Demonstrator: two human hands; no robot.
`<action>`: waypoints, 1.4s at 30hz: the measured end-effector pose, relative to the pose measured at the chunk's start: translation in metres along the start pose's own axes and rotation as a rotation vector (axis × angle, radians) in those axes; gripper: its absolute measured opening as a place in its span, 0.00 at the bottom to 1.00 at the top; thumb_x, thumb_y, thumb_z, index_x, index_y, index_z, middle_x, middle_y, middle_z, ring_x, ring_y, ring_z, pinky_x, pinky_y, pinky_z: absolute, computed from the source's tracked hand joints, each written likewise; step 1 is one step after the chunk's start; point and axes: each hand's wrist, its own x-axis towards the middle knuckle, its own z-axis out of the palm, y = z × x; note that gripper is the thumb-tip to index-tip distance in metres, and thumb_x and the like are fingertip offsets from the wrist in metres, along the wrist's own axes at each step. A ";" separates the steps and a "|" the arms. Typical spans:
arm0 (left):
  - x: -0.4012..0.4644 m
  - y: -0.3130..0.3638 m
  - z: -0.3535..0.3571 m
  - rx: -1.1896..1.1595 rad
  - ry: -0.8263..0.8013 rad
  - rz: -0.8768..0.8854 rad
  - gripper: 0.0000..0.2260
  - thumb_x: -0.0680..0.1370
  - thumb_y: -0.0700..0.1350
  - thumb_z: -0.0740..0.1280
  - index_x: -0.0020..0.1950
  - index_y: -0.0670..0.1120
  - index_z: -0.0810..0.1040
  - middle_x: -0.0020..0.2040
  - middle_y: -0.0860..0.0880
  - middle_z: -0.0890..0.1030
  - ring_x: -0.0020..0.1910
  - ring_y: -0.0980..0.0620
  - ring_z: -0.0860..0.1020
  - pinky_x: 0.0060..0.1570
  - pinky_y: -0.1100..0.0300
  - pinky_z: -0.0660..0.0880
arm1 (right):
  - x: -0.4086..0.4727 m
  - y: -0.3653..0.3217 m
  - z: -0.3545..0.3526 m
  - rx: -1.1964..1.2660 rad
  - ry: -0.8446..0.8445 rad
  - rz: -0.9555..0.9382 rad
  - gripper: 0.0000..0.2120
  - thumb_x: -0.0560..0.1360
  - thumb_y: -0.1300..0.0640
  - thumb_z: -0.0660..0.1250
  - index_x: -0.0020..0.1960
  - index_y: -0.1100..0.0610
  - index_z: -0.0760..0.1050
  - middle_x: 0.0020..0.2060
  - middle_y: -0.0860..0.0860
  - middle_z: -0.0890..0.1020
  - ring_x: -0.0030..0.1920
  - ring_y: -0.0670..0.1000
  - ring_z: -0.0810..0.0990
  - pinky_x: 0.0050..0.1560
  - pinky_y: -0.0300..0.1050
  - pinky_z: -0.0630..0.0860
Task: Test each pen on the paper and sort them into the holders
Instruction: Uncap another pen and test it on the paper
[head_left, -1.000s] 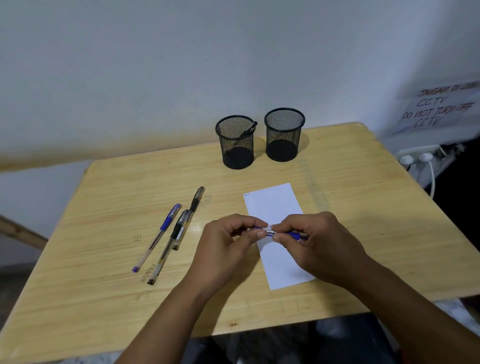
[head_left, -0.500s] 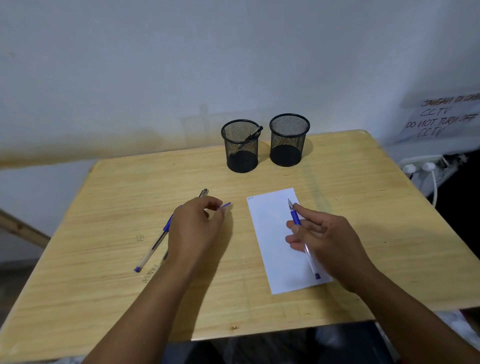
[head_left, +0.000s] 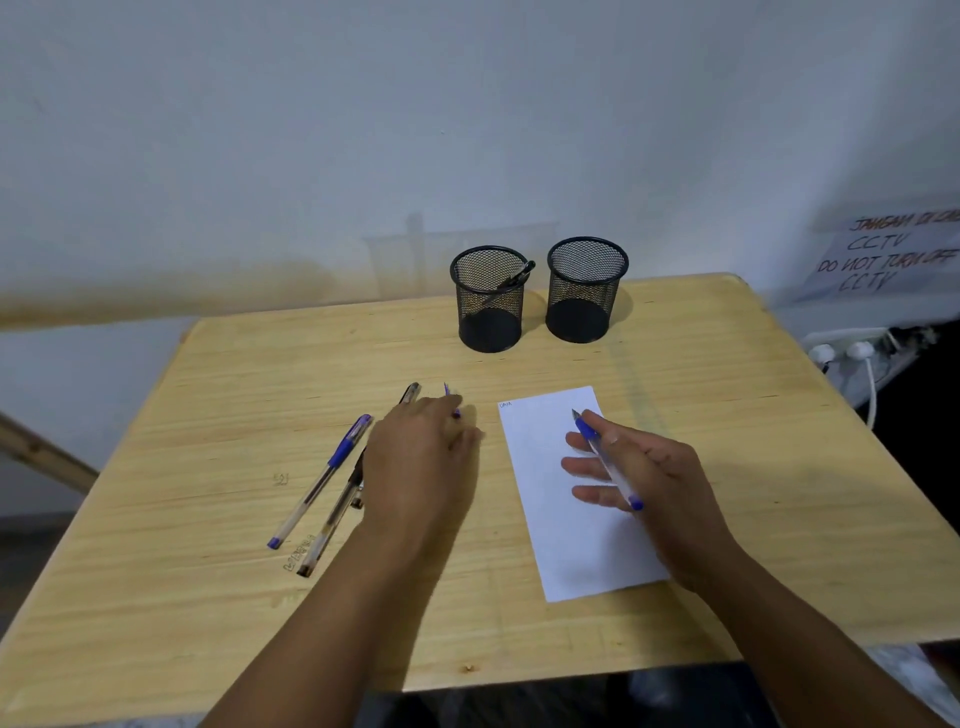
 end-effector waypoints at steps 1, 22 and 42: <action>-0.007 0.003 0.000 0.005 -0.015 0.056 0.05 0.72 0.48 0.65 0.45 0.52 0.80 0.40 0.52 0.82 0.44 0.48 0.78 0.43 0.56 0.75 | 0.002 -0.001 0.000 0.083 -0.026 0.020 0.11 0.76 0.55 0.68 0.56 0.58 0.81 0.51 0.54 0.86 0.48 0.53 0.86 0.46 0.49 0.84; -0.032 -0.003 0.018 0.094 -0.278 0.425 0.39 0.75 0.69 0.58 0.78 0.48 0.59 0.79 0.52 0.57 0.79 0.54 0.46 0.70 0.65 0.38 | 0.080 0.006 0.033 -0.420 0.116 -0.214 0.05 0.74 0.61 0.71 0.48 0.54 0.81 0.42 0.49 0.85 0.44 0.47 0.84 0.53 0.45 0.82; -0.029 -0.003 0.021 0.064 -0.246 0.388 0.38 0.71 0.69 0.61 0.75 0.49 0.66 0.77 0.55 0.64 0.78 0.56 0.52 0.70 0.64 0.46 | 0.099 0.020 0.040 -0.765 0.182 -0.411 0.09 0.73 0.56 0.73 0.48 0.61 0.82 0.34 0.44 0.78 0.29 0.37 0.74 0.34 0.20 0.69</action>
